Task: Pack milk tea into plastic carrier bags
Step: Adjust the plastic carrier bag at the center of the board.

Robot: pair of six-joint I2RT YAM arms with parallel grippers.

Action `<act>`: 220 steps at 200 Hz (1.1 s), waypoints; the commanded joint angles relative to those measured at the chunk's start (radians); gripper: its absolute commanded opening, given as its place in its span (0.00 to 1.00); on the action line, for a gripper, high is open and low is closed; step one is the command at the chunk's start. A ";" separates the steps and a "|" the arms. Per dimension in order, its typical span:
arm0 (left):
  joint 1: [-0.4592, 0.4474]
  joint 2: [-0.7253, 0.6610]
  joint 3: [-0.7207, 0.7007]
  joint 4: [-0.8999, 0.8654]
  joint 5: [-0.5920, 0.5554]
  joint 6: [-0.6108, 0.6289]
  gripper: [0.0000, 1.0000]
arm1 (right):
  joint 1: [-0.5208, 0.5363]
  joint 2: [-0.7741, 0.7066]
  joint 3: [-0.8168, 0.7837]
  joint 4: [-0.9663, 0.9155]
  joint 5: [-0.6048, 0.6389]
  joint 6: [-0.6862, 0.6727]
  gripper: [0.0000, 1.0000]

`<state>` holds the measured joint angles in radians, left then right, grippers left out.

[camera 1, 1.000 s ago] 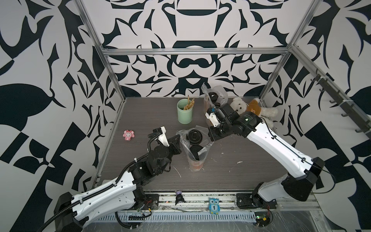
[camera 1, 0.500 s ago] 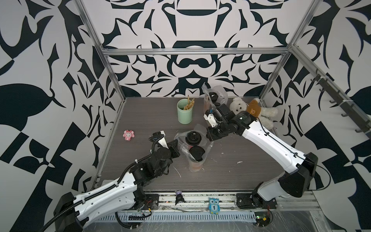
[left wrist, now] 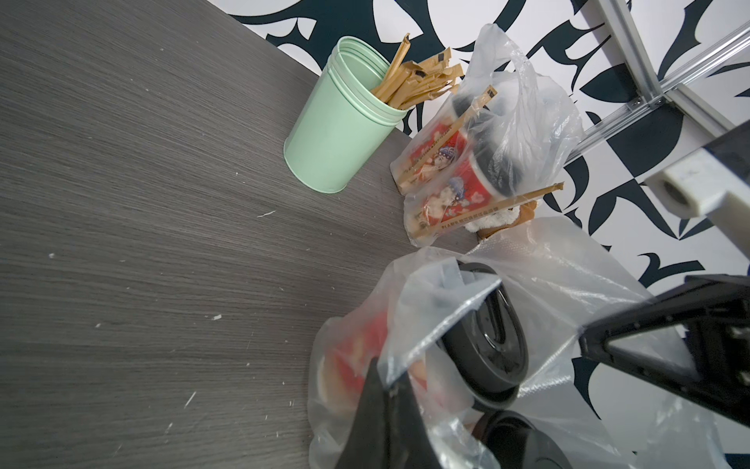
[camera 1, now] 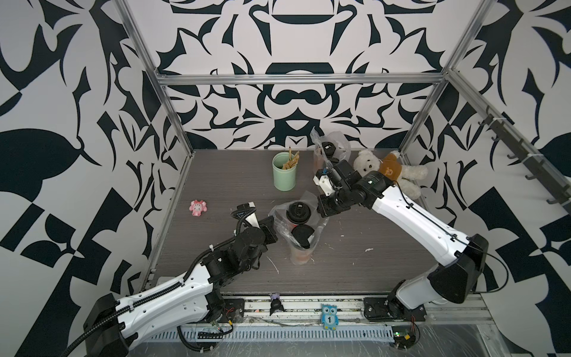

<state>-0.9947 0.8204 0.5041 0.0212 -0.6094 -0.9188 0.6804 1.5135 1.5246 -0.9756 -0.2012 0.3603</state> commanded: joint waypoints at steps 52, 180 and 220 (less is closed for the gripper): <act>0.042 -0.020 0.398 -0.213 0.130 0.163 0.00 | 0.002 -0.083 0.293 -0.038 -0.100 -0.039 0.00; 0.070 -0.037 0.271 -0.203 0.135 0.033 0.00 | -0.043 -0.139 0.113 -0.001 -0.127 -0.009 0.00; 0.088 -0.017 0.235 -0.195 0.160 -0.005 0.00 | -0.076 -0.121 0.046 0.016 -0.150 -0.006 0.00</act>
<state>-0.9192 0.7963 0.7574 -0.1867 -0.4511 -0.8875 0.6224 1.3979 1.5913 -1.0092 -0.3271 0.3431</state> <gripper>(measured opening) 0.044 0.045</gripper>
